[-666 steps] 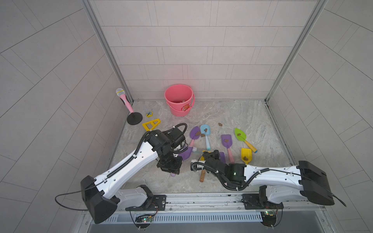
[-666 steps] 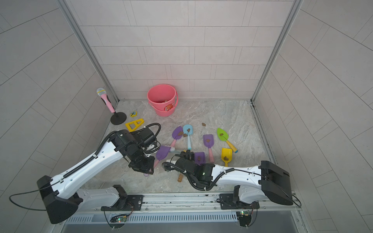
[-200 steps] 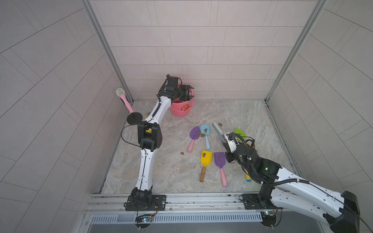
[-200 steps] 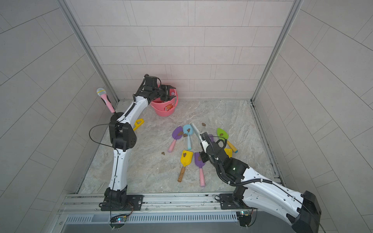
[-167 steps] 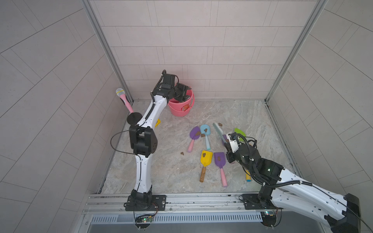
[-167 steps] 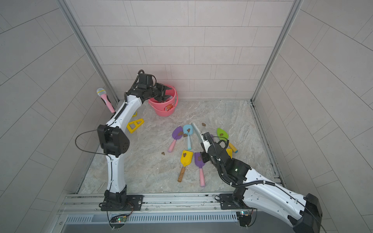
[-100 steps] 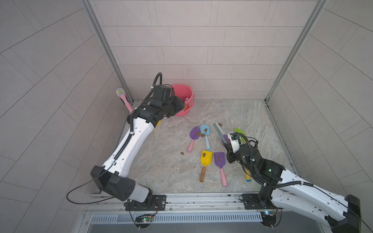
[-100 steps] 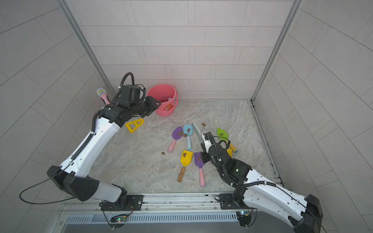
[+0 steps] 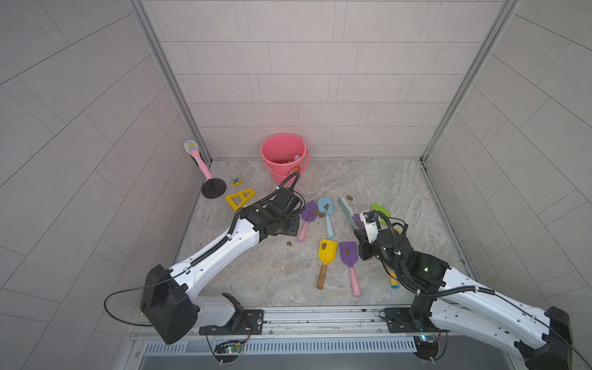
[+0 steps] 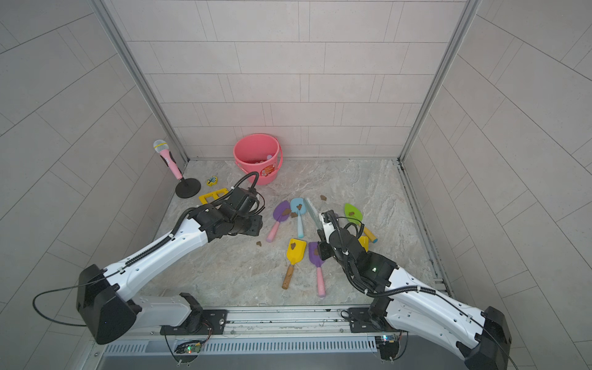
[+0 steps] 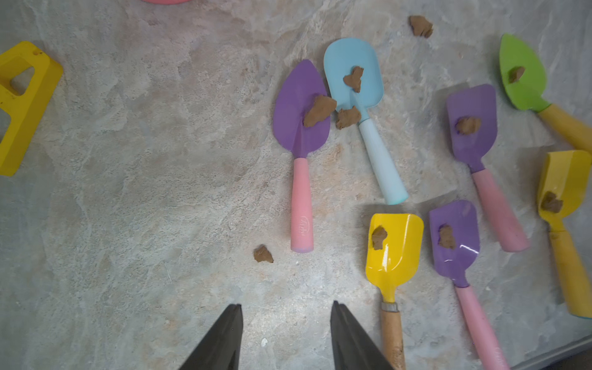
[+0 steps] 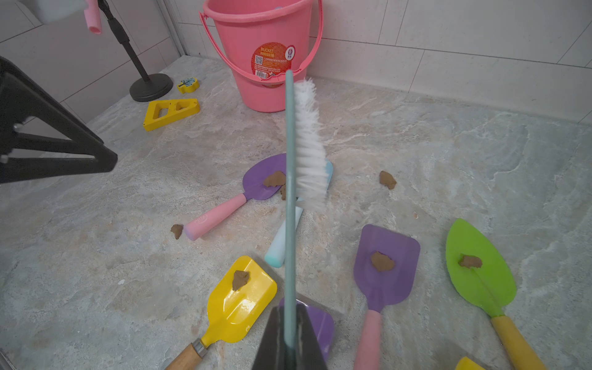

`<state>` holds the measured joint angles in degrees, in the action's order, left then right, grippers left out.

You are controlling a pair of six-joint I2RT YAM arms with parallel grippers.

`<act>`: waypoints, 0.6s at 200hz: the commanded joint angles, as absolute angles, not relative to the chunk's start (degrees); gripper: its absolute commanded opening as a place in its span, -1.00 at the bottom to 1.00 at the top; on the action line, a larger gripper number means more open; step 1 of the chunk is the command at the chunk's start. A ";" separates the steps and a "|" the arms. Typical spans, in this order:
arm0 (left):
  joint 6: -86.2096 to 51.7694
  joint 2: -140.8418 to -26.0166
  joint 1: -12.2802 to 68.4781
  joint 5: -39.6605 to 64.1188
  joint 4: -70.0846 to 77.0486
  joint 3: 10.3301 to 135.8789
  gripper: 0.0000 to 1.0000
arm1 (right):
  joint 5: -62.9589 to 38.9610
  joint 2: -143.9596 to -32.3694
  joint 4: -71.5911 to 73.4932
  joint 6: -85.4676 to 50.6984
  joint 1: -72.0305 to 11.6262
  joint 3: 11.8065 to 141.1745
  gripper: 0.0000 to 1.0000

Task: Brush the soil off the hand trowel and place it into the bucket
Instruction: Pick up the hand trowel from the center of the board.

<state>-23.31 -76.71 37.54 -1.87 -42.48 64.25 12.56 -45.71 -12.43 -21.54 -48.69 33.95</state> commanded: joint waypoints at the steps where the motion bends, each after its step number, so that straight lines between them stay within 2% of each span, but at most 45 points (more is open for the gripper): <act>1: -21.15 -80.04 38.46 -2.56 -38.22 62.74 0.07 | 12.48 -45.51 -13.47 -22.68 -48.52 35.39 -1.00; 82: -20.78 -93.63 39.47 -2.79 -30.07 61.10 0.30 | 13.81 -42.78 -15.84 -22.50 -48.52 34.59 -1.00; 120: -21.21 -98.27 39.55 -2.24 -28.02 62.22 0.28 | 13.58 -43.43 -15.21 -22.43 -48.52 34.88 -1.00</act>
